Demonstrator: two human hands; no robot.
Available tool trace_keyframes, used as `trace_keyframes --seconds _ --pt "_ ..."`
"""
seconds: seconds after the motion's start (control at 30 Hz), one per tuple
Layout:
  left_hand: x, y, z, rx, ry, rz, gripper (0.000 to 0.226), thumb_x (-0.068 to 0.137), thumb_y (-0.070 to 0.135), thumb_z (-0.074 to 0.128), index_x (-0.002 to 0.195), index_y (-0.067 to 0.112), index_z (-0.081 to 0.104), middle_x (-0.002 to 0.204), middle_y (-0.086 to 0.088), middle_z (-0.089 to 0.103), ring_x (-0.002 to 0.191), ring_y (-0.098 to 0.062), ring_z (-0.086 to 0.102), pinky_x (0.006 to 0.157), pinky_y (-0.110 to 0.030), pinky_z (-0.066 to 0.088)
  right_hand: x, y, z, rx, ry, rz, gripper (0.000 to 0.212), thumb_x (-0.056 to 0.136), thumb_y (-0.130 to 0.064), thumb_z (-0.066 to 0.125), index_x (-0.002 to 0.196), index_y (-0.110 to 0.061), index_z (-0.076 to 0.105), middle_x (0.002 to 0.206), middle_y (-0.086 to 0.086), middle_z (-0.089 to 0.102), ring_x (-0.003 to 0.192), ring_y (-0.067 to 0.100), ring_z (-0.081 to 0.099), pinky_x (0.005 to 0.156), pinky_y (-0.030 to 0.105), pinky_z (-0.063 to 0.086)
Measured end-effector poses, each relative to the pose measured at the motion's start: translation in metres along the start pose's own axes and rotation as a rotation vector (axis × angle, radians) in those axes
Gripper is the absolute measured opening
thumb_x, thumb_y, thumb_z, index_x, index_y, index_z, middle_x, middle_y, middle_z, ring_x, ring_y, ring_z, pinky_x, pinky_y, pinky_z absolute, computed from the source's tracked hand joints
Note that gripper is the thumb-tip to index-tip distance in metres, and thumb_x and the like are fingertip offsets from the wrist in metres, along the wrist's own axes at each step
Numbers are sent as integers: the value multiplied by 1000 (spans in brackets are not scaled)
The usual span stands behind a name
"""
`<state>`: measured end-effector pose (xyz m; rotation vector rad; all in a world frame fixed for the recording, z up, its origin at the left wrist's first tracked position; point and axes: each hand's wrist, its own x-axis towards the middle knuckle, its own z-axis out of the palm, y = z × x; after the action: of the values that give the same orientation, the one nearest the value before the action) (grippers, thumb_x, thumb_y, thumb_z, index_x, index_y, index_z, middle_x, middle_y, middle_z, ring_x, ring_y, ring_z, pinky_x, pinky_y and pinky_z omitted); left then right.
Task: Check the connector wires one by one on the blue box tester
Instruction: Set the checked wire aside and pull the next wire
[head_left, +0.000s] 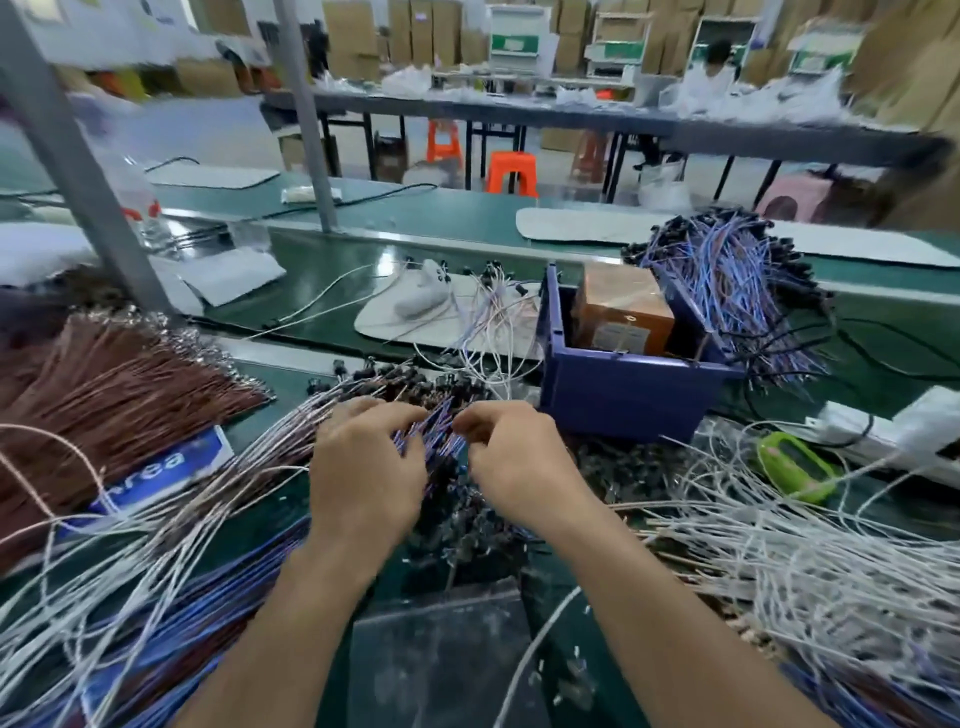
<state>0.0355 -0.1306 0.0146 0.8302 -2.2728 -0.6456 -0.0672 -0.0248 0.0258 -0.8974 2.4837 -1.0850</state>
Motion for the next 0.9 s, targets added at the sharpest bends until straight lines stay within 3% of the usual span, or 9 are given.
trace_keyframes --seconds 0.1,0.23,0.4,0.53,0.6,0.73,0.8,0.9 --pt "0 -5 8 88 -42 -29 37 89 23 77 126 20 74 124 -6 71 125 -25 56 110 -37 40 19 -4 9 -140 26 2 49 83 5 55 114 -27 73 99 -3 70 87 16 64 75 22 51" --pt "3 -9 11 91 -66 -19 35 90 23 75 124 19 74 122 -1 72 120 -21 58 107 -35 43 35 -6 14 -250 82 -62 41 79 7 50 101 -22 69 84 -3 61 85 24 64 80 35 56" --pt "6 -13 12 80 -65 21 24 88 21 76 111 22 80 119 6 74 121 -17 56 108 -33 41 42 -10 15 -420 65 -113 39 80 9 46 99 -25 49 87 -1 53 80 26 51 67 38 43" --pt "6 -15 13 80 -84 28 17 85 18 78 101 22 82 117 5 75 121 -17 57 109 -35 41 39 -14 14 -619 38 -179 39 82 7 55 102 -26 46 99 1 44 103 28 47 71 39 35" --pt "7 -16 13 74 -95 15 10 85 19 78 93 22 83 117 5 74 121 -17 57 110 -36 43 36 -11 16 -612 32 -216 46 81 7 57 115 -24 52 113 2 44 112 27 42 78 39 37" --pt "7 -14 12 49 -78 -20 4 85 23 80 82 25 81 117 8 74 121 -14 57 109 -32 41 28 -3 14 -605 91 -284 45 75 8 57 96 -28 39 102 -5 45 108 24 47 100 41 35" --pt "6 -12 9 -4 -62 -28 6 85 23 81 80 26 80 115 9 74 119 -12 58 109 -34 41 25 -1 11 -619 141 -308 40 81 4 58 94 -28 39 100 -6 51 104 23 49 93 36 32" --pt "6 -10 4 -88 -32 -3 8 84 22 82 80 28 78 107 12 75 110 -10 60 108 -43 46 20 3 6 -486 160 -269 31 89 -2 59 102 -29 54 99 -7 59 100 22 54 85 33 38"
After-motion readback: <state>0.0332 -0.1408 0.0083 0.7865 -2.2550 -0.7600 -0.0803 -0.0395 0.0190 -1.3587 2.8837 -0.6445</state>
